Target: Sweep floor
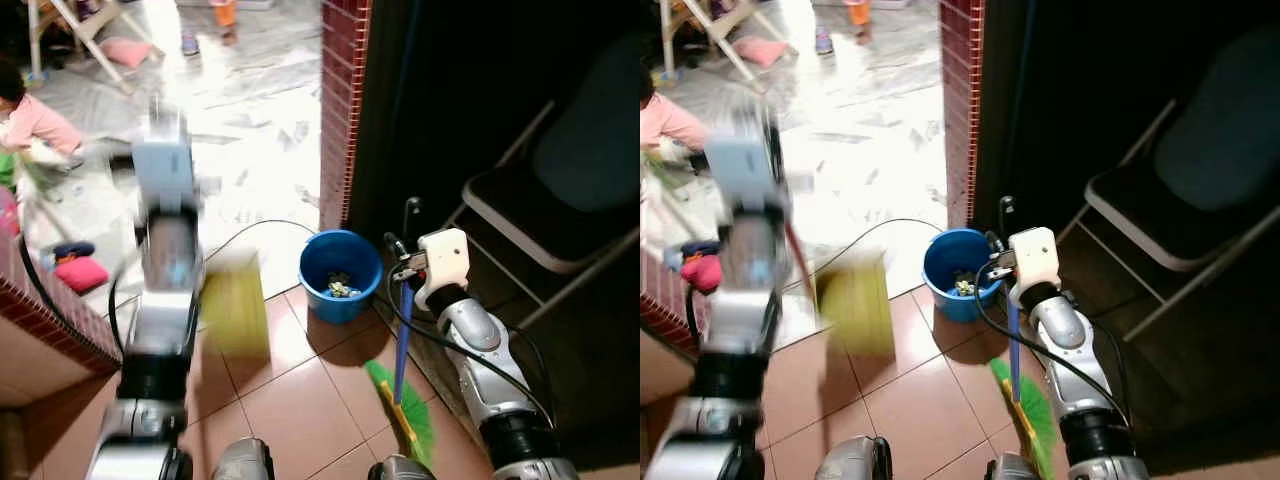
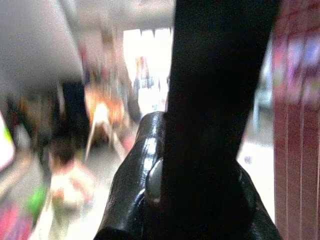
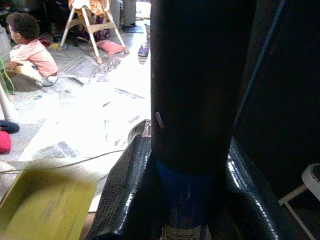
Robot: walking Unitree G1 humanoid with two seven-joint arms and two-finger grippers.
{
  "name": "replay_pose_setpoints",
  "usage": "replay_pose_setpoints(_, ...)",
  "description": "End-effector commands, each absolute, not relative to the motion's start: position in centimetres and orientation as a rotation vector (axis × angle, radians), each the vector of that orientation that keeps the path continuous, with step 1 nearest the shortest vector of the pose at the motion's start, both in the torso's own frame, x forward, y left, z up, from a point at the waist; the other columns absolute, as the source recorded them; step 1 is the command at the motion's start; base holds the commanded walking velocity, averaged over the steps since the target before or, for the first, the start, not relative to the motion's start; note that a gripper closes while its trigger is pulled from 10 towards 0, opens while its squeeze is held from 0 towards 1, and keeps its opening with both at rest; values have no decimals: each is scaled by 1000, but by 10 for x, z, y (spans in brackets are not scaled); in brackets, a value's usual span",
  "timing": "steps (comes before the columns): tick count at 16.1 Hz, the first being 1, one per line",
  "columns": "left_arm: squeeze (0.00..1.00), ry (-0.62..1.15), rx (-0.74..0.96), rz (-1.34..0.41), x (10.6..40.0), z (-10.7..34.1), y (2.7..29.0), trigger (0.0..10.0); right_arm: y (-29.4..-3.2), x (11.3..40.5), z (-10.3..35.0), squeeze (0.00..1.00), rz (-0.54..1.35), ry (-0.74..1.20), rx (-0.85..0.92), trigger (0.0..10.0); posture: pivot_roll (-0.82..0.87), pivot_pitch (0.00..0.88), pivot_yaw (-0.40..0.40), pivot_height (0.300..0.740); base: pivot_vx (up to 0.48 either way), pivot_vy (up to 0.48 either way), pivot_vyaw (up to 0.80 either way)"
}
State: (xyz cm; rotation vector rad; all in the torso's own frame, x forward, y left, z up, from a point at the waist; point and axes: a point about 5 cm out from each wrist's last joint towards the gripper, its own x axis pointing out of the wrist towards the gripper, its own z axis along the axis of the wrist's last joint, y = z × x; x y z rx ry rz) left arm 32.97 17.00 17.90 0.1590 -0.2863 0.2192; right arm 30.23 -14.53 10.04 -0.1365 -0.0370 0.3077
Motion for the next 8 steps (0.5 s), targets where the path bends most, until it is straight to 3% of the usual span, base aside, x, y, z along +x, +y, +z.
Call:
replay_pose_setpoints(1,0,-279,164,191,330,176,169,10000,-143,308,105,0,308,-62,-143,10000,-44,0,21,740,0,0,0)
replay_pose_setpoints(4,0,-156,222,206,324,138,174,10000,-140,314,102,0,295,-51,-108,10000,-23,0,22,740,0,0,0)
replay_pose_setpoints(8,0,-7,227,179,315,113,161,10000,-143,313,96,0,284,-39,-90,10000,5,0,17,740,0,0,0)
